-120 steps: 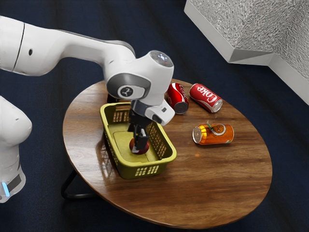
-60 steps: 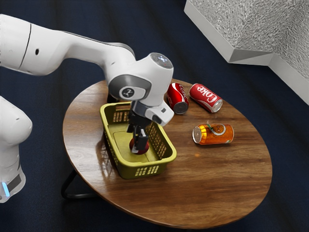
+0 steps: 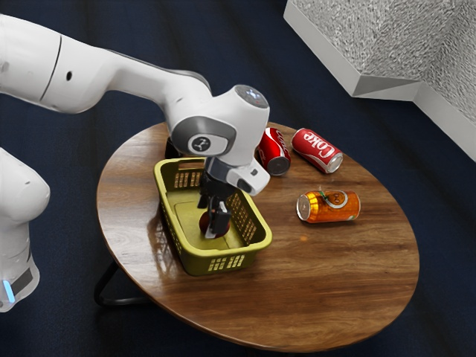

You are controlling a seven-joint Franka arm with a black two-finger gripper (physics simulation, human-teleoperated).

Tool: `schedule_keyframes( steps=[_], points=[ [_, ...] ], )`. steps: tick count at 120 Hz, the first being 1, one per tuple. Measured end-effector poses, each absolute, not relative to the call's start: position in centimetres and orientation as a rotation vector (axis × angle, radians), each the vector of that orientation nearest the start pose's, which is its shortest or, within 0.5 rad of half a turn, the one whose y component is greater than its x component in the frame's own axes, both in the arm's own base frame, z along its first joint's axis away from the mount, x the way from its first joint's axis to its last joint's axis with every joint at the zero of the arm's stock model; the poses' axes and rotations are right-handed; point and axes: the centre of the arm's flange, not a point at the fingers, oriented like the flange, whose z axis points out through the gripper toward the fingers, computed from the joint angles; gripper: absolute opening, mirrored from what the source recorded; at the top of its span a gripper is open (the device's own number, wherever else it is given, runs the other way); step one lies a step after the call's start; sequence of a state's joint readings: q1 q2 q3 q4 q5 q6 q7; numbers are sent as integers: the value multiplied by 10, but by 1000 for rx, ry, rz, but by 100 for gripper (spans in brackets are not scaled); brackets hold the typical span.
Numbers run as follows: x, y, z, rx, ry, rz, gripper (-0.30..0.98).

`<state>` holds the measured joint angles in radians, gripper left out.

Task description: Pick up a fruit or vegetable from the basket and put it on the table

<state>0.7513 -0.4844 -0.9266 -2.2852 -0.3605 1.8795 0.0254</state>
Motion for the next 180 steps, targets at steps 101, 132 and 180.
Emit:
schedule_keyframes(
  steps=[101,132,180],
  points=[
    [445,-121,440,-3111,-12,116,67],
    [449,-116,437,-3122,-15,130,67],
    [454,-106,435,-3130,-41,118,67]
  ],
)
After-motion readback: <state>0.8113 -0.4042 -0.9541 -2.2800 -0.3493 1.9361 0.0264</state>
